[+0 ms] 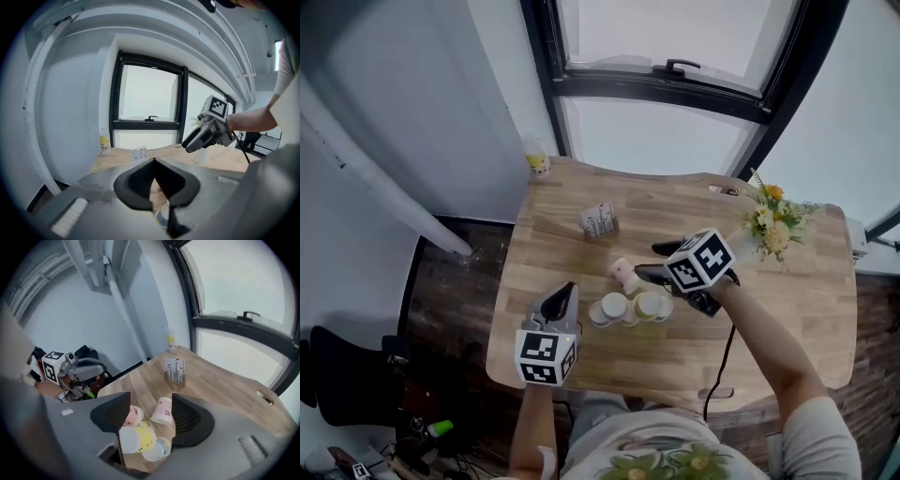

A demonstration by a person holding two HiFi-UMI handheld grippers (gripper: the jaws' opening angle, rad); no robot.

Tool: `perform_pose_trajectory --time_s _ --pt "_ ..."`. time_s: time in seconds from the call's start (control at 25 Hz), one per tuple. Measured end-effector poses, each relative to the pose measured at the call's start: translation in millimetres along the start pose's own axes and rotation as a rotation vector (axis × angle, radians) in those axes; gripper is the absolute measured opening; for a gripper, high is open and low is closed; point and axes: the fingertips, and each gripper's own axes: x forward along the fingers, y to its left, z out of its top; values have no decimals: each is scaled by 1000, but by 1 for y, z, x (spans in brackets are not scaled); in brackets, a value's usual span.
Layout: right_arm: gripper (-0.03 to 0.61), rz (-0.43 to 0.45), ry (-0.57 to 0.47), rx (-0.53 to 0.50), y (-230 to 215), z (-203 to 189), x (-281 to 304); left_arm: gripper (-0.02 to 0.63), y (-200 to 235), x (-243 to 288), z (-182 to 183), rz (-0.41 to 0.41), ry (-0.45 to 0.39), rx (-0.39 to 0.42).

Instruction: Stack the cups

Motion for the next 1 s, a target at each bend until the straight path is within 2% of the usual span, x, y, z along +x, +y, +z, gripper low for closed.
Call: perform_pose_trajectory --time_s 0.12,0.24,0.44,0.68,0.92,1.0 --pt "281 52 90 48 -4 -1 24 6 13 7 -8 7 20 -17" --pt "281 47 180 74 -13 -7 50 6 23 14 -14 3 36 -33" --pt "281 55 308 182 -24 -26 96 6 36 26 -27 -6 52 -66" --pt "282 -44 462 174 -47 -50 137 6 46 41 -39 -18 74 -91" --pt "278 -71 590 154 -55 -70 158 6 52 52 -53 -31 96 -115" --pt "259 -69 610 166 -56 -74 162 6 52 55 -58 -37 107 -120"
